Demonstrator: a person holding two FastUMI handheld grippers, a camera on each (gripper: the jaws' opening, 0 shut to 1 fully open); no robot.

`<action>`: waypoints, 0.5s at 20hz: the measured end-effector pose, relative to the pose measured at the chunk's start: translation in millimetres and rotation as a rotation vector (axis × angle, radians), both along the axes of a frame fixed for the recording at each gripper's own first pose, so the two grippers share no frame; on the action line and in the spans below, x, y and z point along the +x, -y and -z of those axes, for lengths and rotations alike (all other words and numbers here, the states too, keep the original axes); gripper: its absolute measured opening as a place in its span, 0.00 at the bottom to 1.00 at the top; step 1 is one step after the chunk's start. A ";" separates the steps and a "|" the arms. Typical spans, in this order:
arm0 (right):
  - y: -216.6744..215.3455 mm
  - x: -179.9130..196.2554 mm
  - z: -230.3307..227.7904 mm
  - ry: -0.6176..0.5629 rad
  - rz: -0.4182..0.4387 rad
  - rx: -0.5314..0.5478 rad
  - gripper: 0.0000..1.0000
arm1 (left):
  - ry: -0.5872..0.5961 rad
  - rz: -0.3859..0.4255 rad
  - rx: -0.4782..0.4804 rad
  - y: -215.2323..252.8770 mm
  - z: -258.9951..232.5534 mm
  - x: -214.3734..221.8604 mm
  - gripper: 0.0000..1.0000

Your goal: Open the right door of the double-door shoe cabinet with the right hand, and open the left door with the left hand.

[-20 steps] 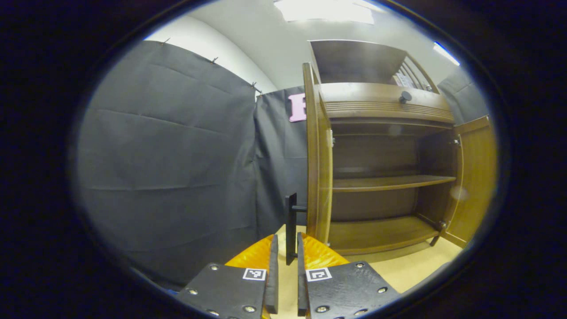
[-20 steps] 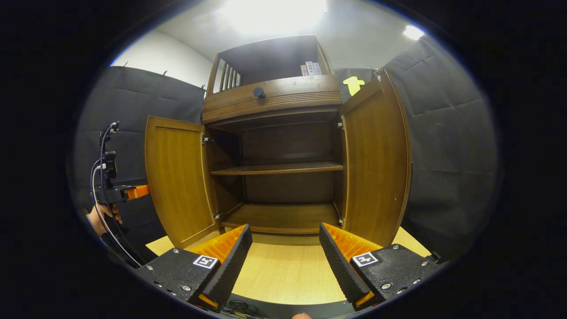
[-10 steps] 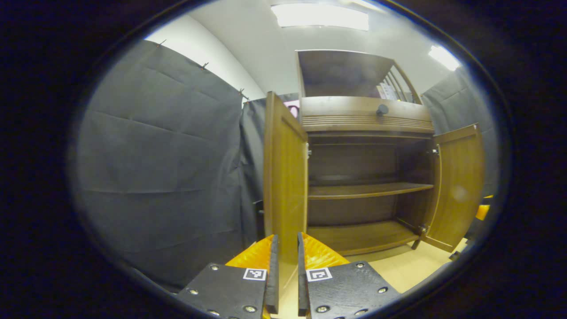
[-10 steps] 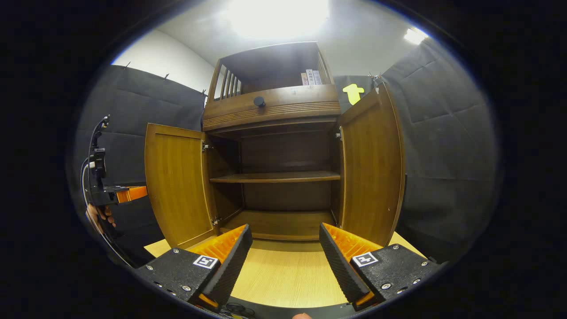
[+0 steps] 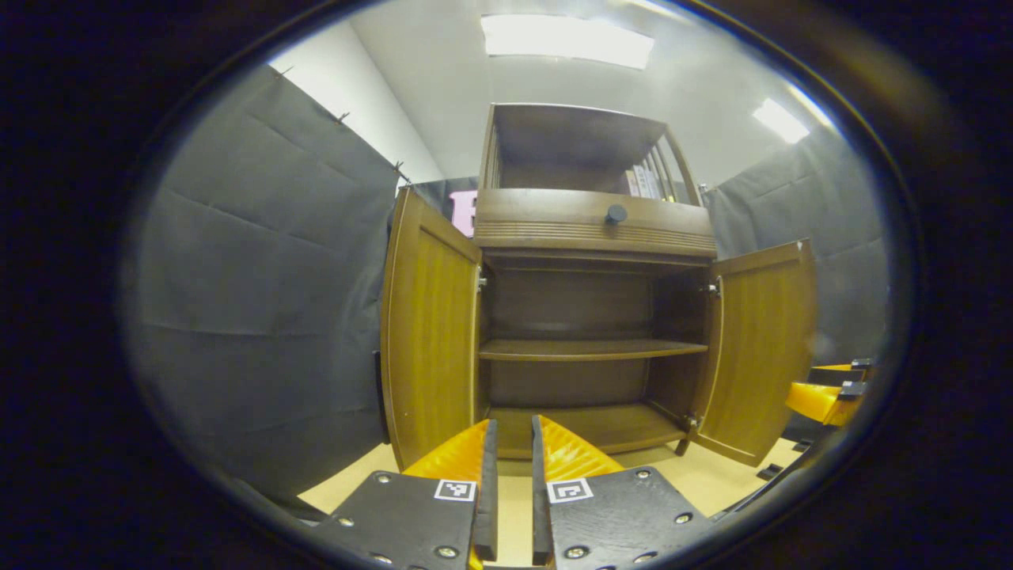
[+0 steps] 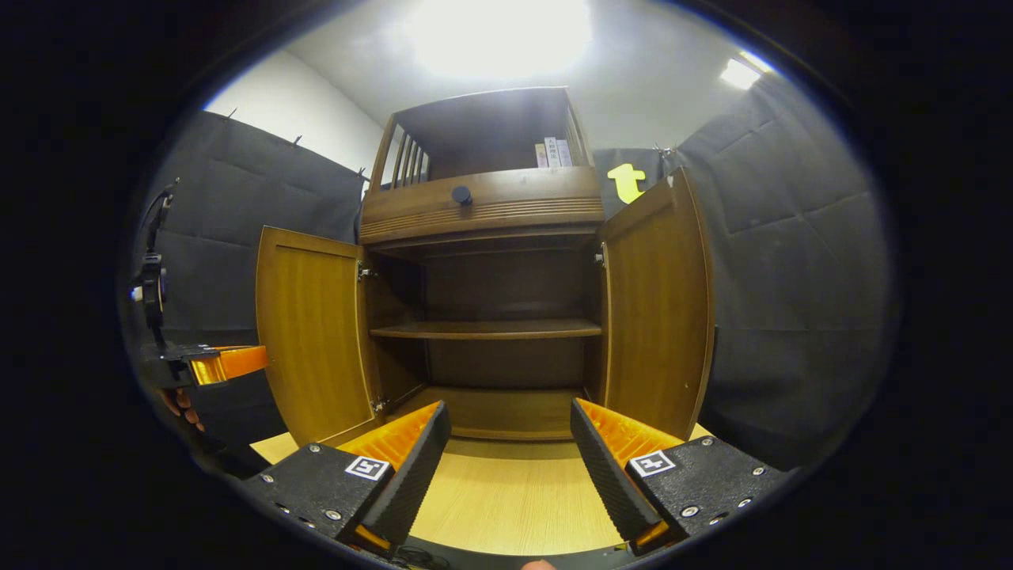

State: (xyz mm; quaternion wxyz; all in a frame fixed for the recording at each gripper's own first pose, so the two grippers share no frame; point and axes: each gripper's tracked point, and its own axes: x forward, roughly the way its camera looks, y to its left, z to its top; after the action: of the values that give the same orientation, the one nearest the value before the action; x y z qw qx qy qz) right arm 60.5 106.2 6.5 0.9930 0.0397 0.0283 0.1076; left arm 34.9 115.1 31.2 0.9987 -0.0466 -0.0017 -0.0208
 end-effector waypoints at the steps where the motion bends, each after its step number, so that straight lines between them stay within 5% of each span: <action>1: 1.5 0.0 0.1 0.005 0.012 0.001 0.92 | 0.002 -0.004 0.001 2.4 0.3 -4.0 0.22; 7: 7.8 -0.1 2.1 0.005 0.053 0.024 0.94 | -0.020 -0.010 -0.020 9.9 10.6 -19.5 0.18; 10: 13.6 -1.1 0.9 0.009 0.059 0.014 0.94 | -0.025 -0.002 -0.016 15.3 11.3 -22.3 0.30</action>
State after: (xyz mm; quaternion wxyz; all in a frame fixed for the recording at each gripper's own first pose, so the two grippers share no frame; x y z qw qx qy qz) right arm 59.4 92.6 5.5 0.9956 0.0471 0.0220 0.0785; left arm 12.6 99.8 20.0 0.9982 -0.0551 0.0104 -0.0192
